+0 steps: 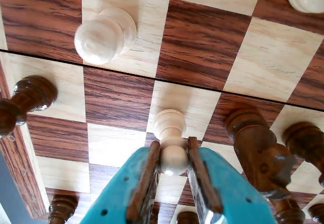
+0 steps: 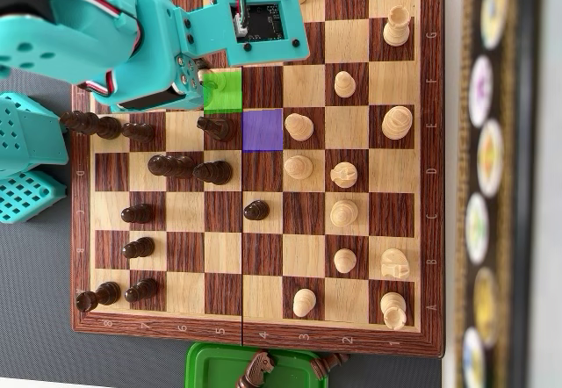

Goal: Play chess

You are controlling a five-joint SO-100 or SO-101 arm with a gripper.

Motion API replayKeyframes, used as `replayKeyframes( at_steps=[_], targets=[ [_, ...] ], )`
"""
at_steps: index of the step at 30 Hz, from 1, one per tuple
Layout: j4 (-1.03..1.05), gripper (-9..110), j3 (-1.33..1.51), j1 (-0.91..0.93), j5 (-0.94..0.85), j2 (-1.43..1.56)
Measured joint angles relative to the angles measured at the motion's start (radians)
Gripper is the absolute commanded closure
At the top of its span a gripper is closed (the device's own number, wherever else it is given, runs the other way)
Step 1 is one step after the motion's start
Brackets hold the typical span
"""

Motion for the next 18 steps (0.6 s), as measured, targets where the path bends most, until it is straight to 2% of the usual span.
replayKeyframes(
  at_steps=[18],
  targets=[
    [0.0,90,0.0,0.0,0.0,0.0]
  ],
)
